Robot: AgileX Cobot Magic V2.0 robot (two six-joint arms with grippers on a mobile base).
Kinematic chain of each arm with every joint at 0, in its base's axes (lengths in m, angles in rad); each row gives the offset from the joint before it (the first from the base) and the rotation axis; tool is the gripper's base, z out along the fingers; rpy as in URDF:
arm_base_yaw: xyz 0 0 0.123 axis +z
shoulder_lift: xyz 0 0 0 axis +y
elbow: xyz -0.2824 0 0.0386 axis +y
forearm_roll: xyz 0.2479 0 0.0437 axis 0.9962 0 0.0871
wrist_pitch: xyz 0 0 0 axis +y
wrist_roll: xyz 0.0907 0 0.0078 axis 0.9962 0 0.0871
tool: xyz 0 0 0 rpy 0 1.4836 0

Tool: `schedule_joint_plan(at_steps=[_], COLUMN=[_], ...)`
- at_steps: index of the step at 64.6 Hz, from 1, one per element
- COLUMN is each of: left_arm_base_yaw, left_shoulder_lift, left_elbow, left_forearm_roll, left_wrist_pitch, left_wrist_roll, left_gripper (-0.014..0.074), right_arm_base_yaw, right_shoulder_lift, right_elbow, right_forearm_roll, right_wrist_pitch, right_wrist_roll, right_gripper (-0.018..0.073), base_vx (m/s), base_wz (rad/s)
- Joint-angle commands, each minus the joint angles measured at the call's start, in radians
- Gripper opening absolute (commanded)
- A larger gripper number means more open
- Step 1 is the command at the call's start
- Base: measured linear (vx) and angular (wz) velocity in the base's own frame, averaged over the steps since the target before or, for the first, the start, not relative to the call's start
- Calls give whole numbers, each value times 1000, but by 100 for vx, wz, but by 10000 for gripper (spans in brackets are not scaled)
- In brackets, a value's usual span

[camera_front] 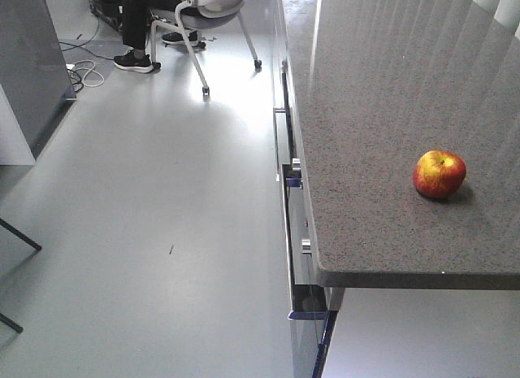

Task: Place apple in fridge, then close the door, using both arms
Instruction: 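Move the right gripper above the red-yellow apple on the countertop, then lower the open right gripper around the apple and close it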

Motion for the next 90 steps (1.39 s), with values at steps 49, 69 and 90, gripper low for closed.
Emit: schedule_joint_plan(at_steps=[49,69,90], left_arm_base_yaw=[-4,-3,-3], left_shoulder_lift=[-5,-5,-5], left_elbow=[-16,-16,-16], left_forearm_roll=[-4,-4,-4], left_wrist_pitch=[-73,-73,-73], left_wrist_roll=[-3,-4,-4], left_gripper=[-6,-6,-6], right_arm_base_yaw=[-1,-1,-1], right_shoulder_lift=[510,846,1128], right_elbow=[-369,-584,-732], right_forearm_roll=[-156,-363,-434], right_wrist_pitch=[-43,10,42], right_wrist_roll=[48,227,304], right_gripper=[701,687,678], base_vx=[0,0,0], base_wz=[0,0,0])
